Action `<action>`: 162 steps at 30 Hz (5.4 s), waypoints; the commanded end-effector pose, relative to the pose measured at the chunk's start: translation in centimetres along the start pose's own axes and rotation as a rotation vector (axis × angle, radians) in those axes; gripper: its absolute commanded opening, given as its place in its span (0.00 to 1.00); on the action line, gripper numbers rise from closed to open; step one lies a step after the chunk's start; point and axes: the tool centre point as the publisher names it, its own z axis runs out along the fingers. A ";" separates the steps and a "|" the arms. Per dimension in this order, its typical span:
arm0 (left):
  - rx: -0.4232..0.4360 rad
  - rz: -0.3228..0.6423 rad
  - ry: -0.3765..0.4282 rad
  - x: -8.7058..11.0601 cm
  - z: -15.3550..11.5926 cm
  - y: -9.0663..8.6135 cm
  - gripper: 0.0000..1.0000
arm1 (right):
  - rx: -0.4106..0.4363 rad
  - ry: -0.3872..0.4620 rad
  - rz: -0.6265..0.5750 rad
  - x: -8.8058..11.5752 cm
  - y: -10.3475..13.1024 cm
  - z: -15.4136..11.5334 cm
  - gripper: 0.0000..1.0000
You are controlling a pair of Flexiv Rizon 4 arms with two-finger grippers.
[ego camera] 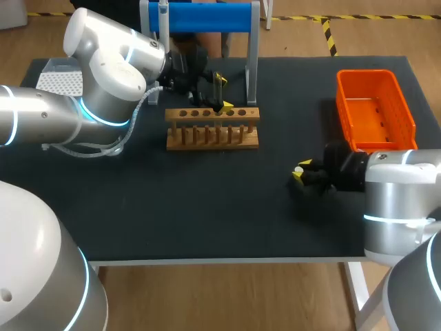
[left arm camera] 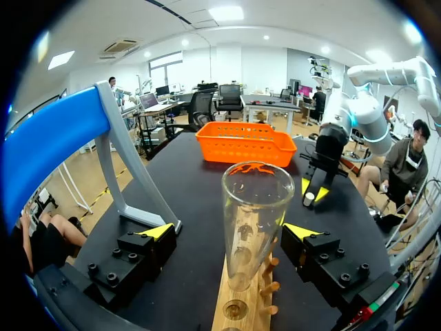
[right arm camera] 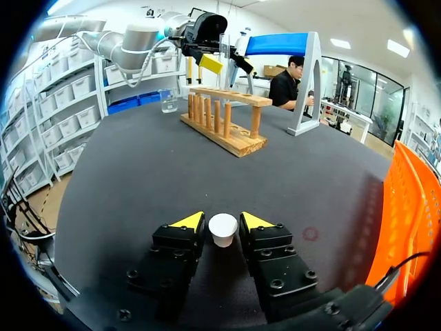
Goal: Invert the test tube, pick up the pipette, mount the tip to pipette, aspirate from beaker and dispense into the tube, eject the tip, return the pipette, and cap with the stopper.
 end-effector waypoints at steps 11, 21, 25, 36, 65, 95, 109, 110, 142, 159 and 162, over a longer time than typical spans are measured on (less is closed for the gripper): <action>-0.002 -0.001 0.004 -0.1 0.0 0.0 1.00 | 0.007 -0.009 0.002 0.0 0.0 0.4 0.00; -0.002 -0.001 0.004 -0.1 0.0 0.0 1.00 | -0.051 0.040 -0.021 -0.9 3.3 -1.5 0.00; -0.002 -0.001 0.004 -0.1 0.0 0.0 1.00 | -0.068 0.096 -0.058 -1.2 5.4 -2.6 0.00; -0.002 -0.001 0.004 -0.1 0.0 0.0 1.00 | -0.109 0.226 -0.181 -0.8 11.7 -5.1 0.00; -0.002 -0.001 0.004 -0.1 0.0 0.0 1.00 | -0.162 0.414 -0.377 -0.6 26.3 -2.9 0.00; -0.002 -0.001 0.004 -0.1 0.0 0.0 1.00 | -0.104 0.496 -0.447 0.0 31.1 4.0 0.00; -0.002 -0.001 0.004 -0.1 0.0 0.0 1.00 | -0.078 0.502 -0.439 -0.4 31.7 4.9 0.00; -0.002 -0.001 0.004 -0.1 0.0 0.0 1.00 | -0.076 0.503 -0.439 -0.4 31.7 5.1 0.00; -0.002 -0.001 0.004 -0.1 0.0 0.0 1.00 | -0.060 0.493 -0.416 -0.4 31.2 7.6 0.00; -0.002 -0.001 0.004 -0.1 0.0 0.0 1.00 | -0.050 0.491 -0.410 -0.5 31.0 8.2 0.00; -0.002 -0.001 0.004 -0.1 0.0 0.0 1.00 | -0.046 0.491 -0.409 -0.5 30.8 8.3 0.00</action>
